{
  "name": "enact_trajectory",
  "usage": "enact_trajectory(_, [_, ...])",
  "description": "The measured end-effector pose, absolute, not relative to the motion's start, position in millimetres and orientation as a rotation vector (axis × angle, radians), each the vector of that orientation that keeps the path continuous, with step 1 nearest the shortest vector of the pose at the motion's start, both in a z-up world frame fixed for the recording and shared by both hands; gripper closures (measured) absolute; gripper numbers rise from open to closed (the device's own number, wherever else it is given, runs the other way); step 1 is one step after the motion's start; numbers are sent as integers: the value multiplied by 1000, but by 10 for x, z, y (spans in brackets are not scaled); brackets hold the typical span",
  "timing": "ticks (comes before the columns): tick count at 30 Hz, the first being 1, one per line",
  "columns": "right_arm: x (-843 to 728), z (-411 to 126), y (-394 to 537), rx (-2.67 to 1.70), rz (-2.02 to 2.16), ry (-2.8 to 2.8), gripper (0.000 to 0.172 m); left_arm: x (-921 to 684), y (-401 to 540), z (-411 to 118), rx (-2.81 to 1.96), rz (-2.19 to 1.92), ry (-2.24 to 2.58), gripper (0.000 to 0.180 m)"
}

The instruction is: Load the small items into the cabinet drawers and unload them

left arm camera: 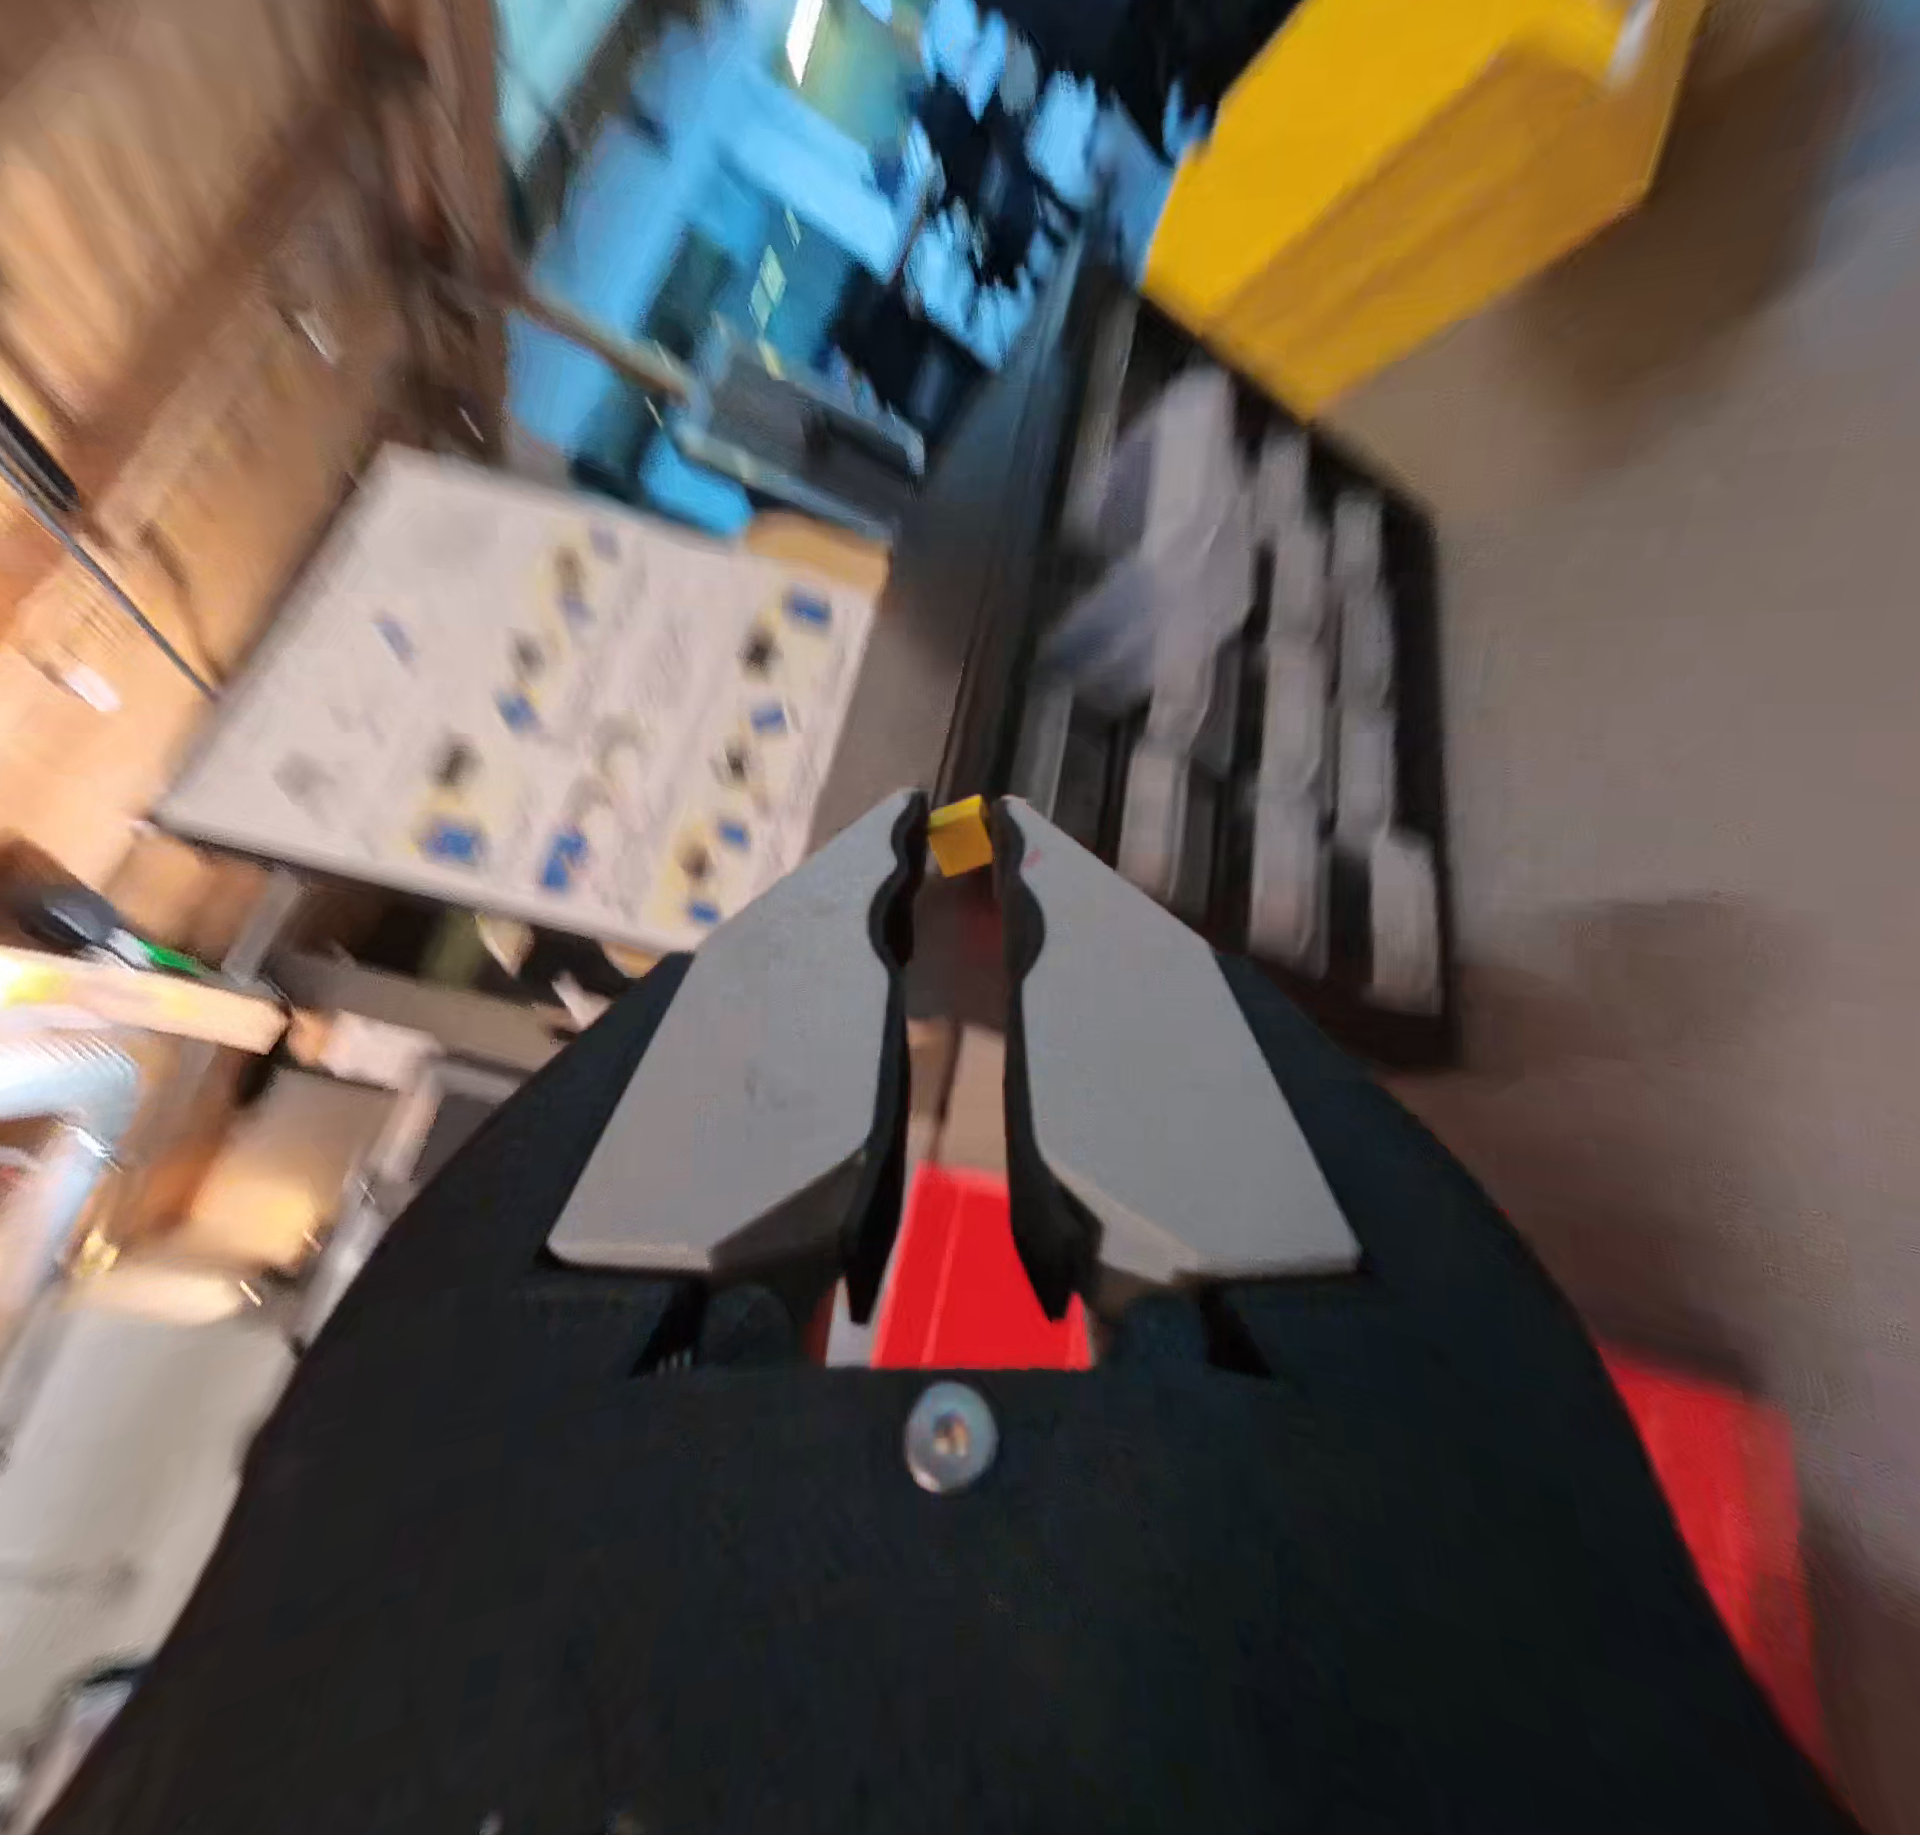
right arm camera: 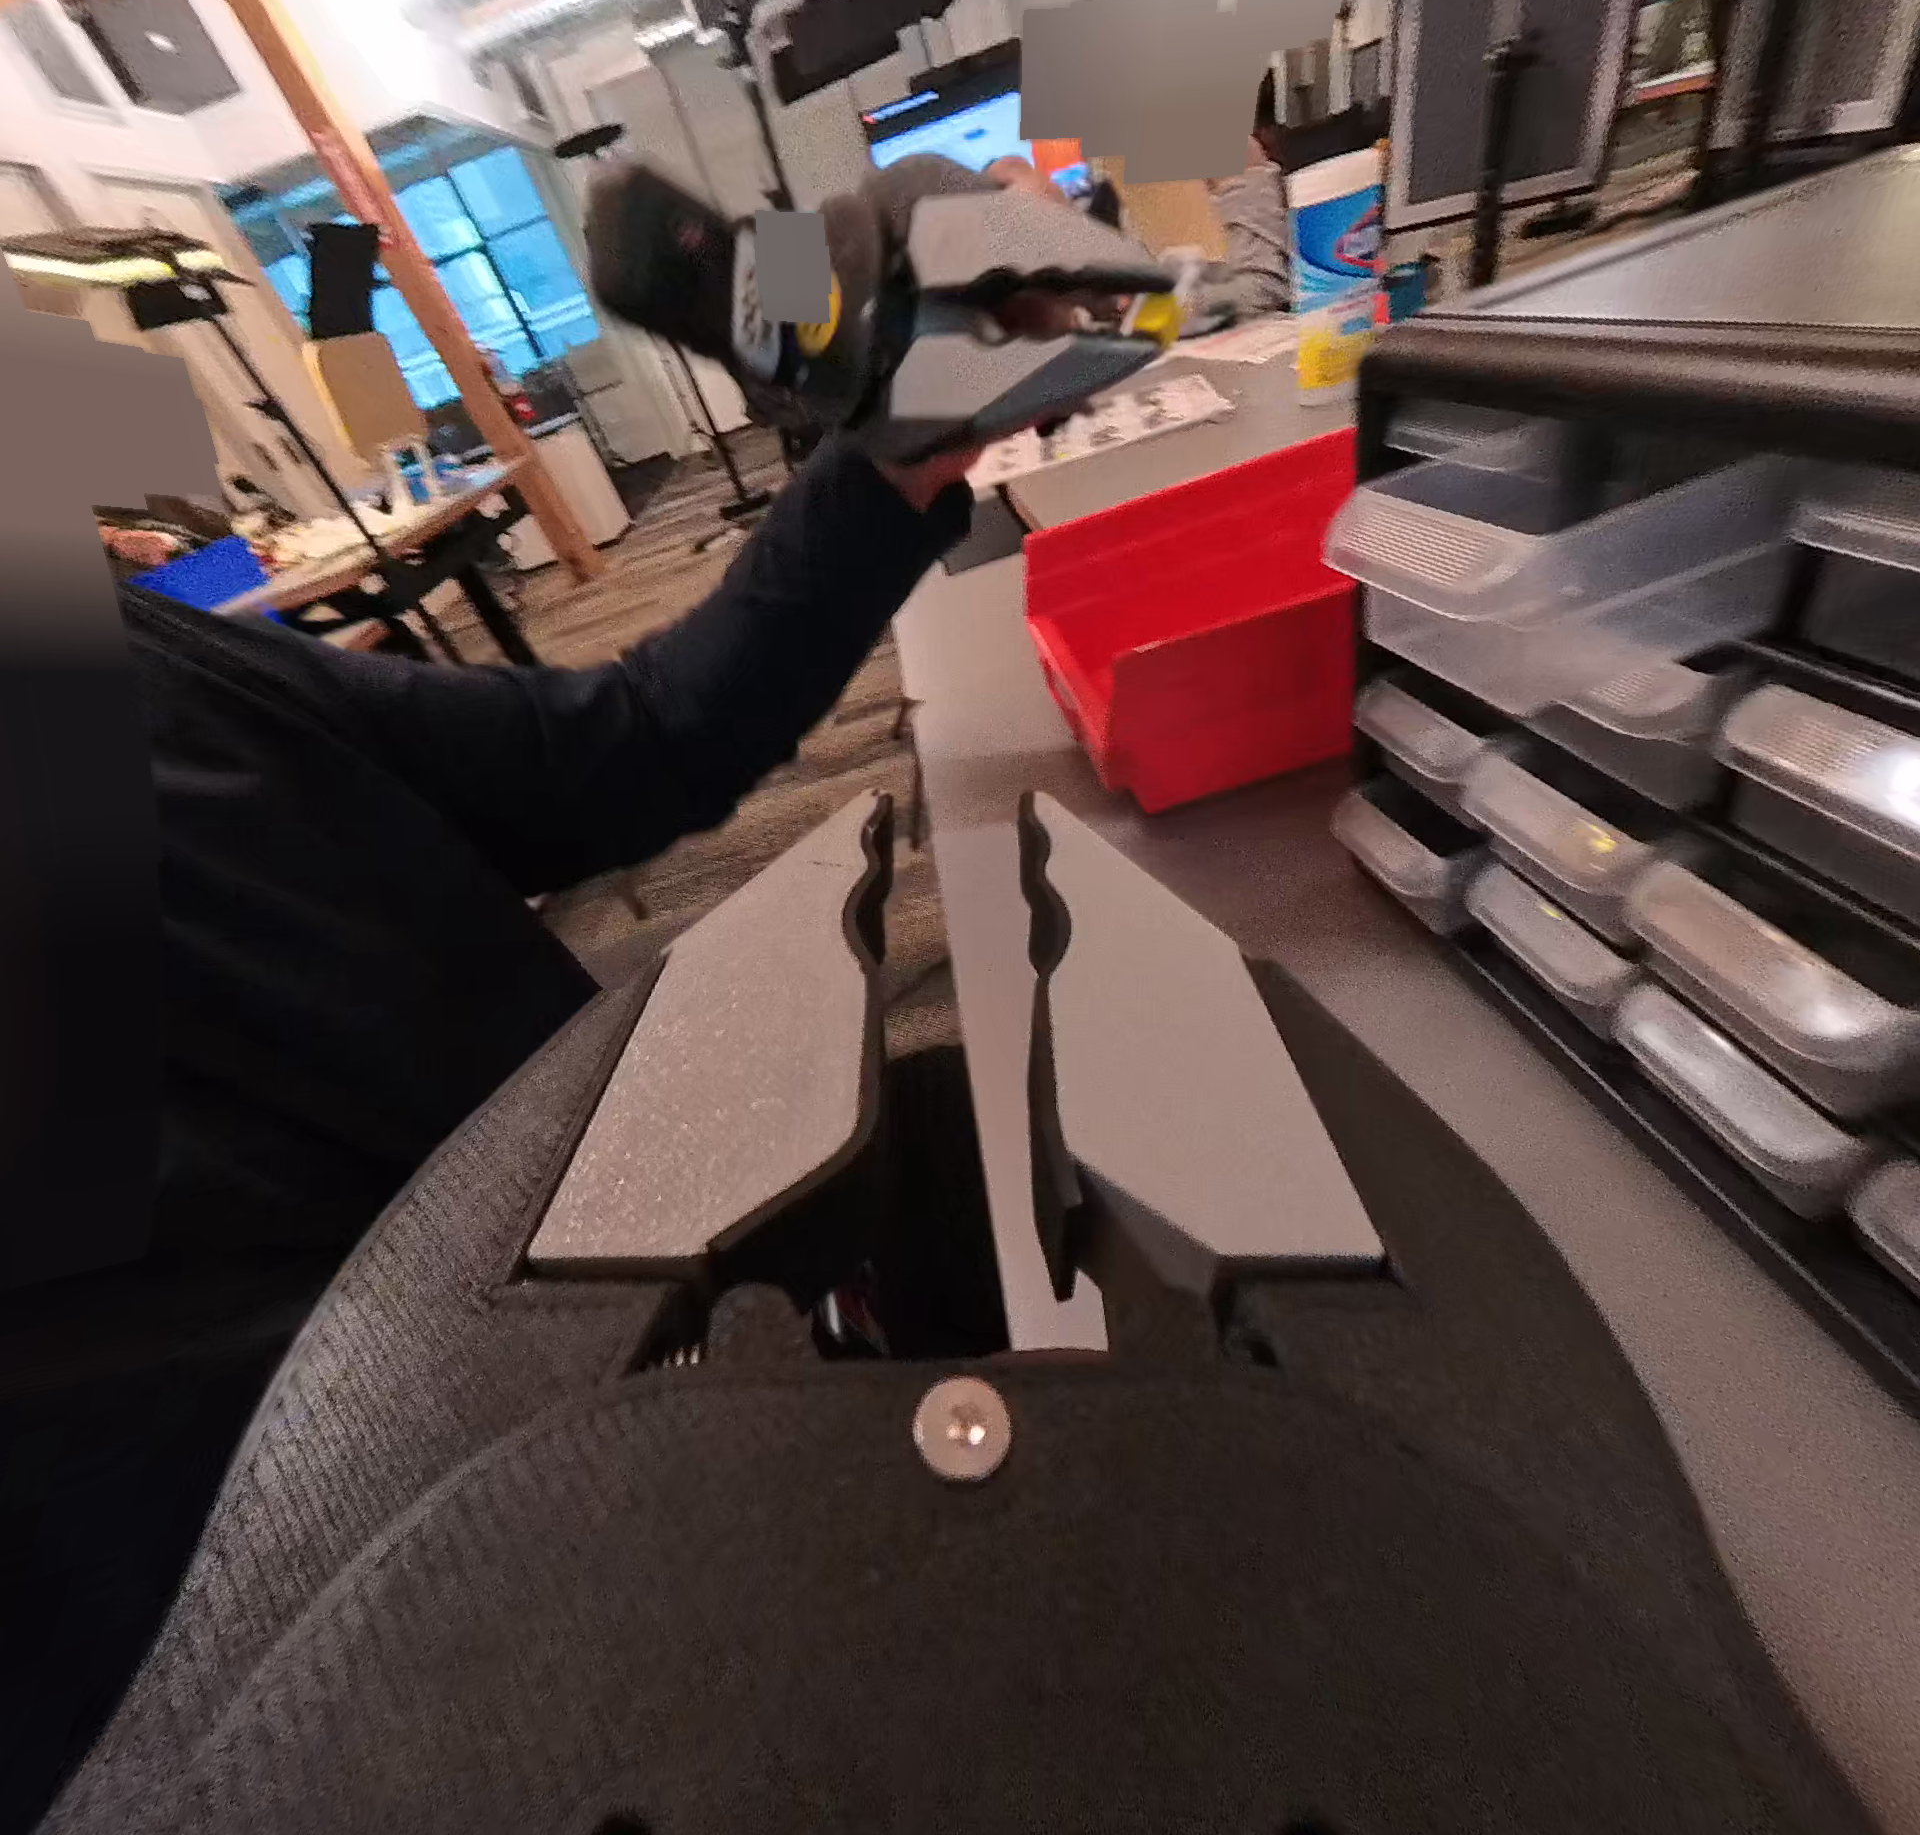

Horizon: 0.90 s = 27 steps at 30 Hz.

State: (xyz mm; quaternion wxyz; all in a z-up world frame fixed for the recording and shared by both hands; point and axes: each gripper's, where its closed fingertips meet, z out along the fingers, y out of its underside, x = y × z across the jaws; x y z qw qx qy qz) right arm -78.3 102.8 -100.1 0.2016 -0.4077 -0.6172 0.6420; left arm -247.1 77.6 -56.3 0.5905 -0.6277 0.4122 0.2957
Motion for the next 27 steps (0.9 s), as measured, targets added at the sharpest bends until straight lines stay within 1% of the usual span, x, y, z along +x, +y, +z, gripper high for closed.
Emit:
enact_trajectory(1, [-782, -960, 950, -1119, 1831, -1729, 150, -2159, 689, -492, -1364, 700, 982, 171])
enact_trajectory(6, [-671, -654, 564, -1013, 2197, -1726, 150, -881, 345, -442, -1084, 559, 1075, 171])
enact_trajectory(10, [-547, -464, 377, -946, 2389, -1722, 150, -432, 236, -468, -1010, 533, 1114, 171])
enact_trajectory(14, [-445, -441, 216, -919, 2358, -1785, 151, -335, 189, -441, -998, 502, 1099, 171])
enact_trajectory(18, [-465, -476, 115, -941, 2326, -1812, 154, -364, 221, -477, -1012, 486, 1088, 171])
enact_trajectory(20, [-522, -522, 120, -977, 2294, -1812, 162, -395, 234, -487, -1015, 487, 1076, 171])
enact_trajectory(27, [-654, -594, 125, -1054, 2338, -1789, 163, -521, 250, -547, -1029, 474, 1046, 171])
